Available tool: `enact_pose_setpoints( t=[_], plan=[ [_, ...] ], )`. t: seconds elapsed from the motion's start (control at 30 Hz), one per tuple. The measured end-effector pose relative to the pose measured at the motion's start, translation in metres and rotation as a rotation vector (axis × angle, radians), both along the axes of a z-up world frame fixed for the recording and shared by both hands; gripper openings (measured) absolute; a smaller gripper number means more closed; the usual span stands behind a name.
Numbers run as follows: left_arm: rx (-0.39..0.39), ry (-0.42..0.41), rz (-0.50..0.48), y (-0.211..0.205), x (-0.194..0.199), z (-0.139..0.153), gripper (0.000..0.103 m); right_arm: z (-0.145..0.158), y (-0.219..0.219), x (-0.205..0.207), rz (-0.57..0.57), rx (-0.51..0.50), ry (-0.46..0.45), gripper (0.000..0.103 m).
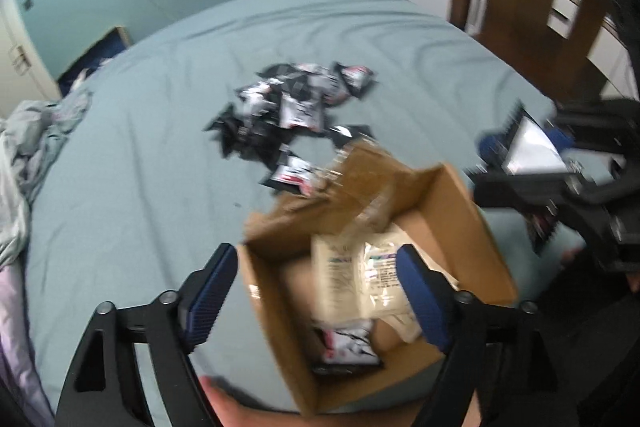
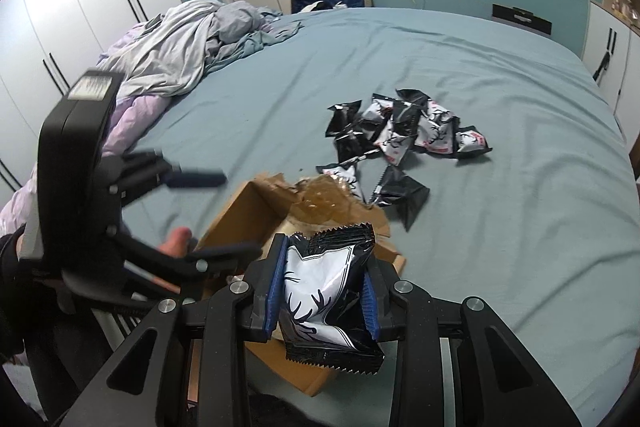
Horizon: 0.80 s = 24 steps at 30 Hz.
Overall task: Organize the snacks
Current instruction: 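Drop tan sachet in box with left gripper while right gripper drops deer-print packet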
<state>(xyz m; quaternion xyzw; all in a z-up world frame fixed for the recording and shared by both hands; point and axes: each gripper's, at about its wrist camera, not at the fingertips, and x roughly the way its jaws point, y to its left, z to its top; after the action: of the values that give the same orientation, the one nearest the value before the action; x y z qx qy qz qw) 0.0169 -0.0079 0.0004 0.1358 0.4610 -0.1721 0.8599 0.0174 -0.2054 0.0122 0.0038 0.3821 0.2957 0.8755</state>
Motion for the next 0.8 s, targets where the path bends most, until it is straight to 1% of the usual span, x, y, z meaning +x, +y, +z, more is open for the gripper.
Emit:
enact_pose_setpoints(
  t=[0.13,0.23,0.4,0.53,0.63,0.7,0.73,0.77,0.8],
  plan=[
    [0.0,-0.013,0.1,0.016,0.009,0.001,0.083,-0.002,0.007,0.001,0.02,-0.008,0.008,0.031],
    [-0.002,-0.02,0.157,0.026,0.016,0.001,0.083,-0.004,0.013,0.002,0.038,-0.017,0.014,0.031],
    [-0.011,-0.017,0.192,0.032,0.023,-0.002,0.083,-0.009,0.024,0.004,0.078,-0.041,0.042,0.031],
    [0.0,-0.008,0.197,0.033,0.026,-0.004,0.083,-0.015,0.035,0.008,0.127,-0.059,0.092,0.034],
    [0.001,-0.005,0.194,0.032,0.025,-0.005,0.083,-0.018,0.045,0.009,0.133,-0.108,0.11,0.036],
    [0.0,-0.004,0.194,0.032,0.025,-0.005,0.083,-0.016,0.048,0.009,0.116,-0.139,0.097,0.039],
    [-0.001,-0.006,0.195,0.032,0.024,-0.005,0.083,-0.014,0.049,0.009,0.102,-0.148,0.087,0.044],
    [0.0,-0.01,0.198,0.032,0.024,-0.004,0.083,-0.012,0.049,0.008,0.089,-0.149,0.075,0.051],
    [-0.003,-0.016,0.199,0.032,0.023,-0.003,0.083,-0.011,0.049,0.007,0.078,-0.143,0.065,0.055]
  ],
)
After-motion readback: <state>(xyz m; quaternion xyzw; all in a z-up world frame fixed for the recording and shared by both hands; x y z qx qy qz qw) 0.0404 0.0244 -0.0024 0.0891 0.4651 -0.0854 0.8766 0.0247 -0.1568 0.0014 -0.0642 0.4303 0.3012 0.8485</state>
